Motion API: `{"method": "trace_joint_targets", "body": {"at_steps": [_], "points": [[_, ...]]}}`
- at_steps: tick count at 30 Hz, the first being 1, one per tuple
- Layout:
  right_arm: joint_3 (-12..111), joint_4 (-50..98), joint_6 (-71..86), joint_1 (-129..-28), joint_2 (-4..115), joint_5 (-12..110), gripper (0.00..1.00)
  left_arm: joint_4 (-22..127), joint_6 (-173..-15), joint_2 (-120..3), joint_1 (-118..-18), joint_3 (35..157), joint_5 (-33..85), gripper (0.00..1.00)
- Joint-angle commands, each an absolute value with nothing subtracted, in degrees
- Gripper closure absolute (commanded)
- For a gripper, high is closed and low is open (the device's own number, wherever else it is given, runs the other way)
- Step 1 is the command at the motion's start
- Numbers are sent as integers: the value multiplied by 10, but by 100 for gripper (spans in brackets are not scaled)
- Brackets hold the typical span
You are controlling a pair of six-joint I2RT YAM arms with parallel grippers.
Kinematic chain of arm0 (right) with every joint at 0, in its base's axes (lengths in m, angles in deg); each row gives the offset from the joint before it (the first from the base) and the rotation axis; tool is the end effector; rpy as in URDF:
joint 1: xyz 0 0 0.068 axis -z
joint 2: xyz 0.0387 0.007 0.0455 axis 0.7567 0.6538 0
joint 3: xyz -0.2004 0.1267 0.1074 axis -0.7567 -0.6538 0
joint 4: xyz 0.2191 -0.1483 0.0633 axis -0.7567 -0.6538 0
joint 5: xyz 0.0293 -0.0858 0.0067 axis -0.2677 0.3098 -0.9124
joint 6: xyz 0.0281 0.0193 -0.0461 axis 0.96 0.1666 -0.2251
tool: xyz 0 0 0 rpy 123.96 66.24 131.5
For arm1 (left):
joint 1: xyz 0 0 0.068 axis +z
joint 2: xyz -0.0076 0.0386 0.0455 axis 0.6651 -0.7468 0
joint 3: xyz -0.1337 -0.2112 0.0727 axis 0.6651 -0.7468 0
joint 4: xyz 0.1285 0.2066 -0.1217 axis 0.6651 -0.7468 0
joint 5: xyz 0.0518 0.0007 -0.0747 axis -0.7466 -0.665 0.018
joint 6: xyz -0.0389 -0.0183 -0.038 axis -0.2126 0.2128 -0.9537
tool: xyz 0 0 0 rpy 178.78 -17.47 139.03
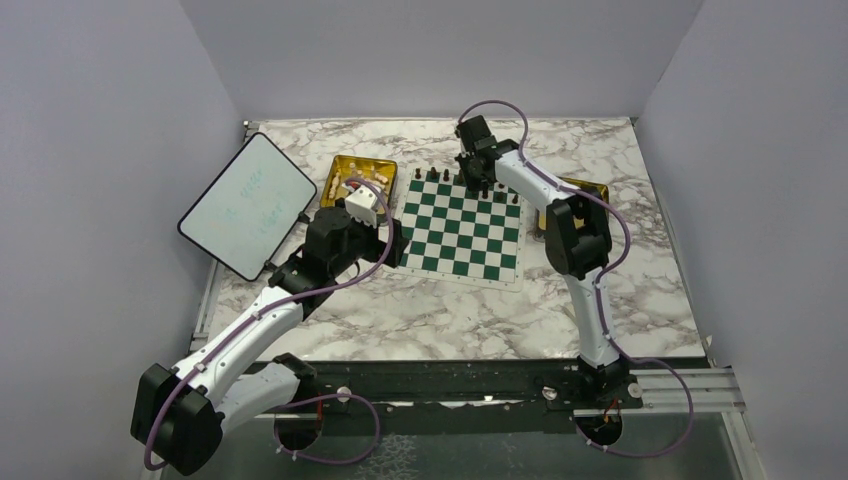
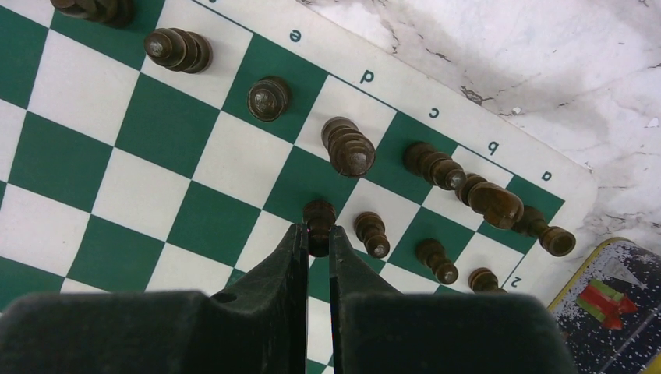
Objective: Set up the chess pieces on the board
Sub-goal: Place the chess piece on the chessboard.
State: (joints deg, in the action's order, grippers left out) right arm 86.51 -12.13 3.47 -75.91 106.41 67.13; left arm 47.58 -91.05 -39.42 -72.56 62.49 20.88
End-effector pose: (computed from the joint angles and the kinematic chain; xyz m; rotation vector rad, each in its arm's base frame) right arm 0.4608 0.2238 0.1788 -0.4512 2.4868 -0.0270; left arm 0.2136 -0.1305 0.2618 0.4222 1.9144 -0.5123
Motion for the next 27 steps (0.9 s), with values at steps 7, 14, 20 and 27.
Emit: {"method": "trace_joint_targets", "body": {"at_steps": [7,14,20,27], "points": [[880,-126,48,-764,1081,683,85,489,-915,-387,-728,631,208,1],[882,-128,49,-764,1086,680,83,489,-914,-388,-728,631,207,1],[885,-131,50,-764,1092,676,82,488,-913,-386,-728,630,204,1],[890,-128,49,-764,1094,673,82,488,-913,-386,-728,630,204,1]]}}
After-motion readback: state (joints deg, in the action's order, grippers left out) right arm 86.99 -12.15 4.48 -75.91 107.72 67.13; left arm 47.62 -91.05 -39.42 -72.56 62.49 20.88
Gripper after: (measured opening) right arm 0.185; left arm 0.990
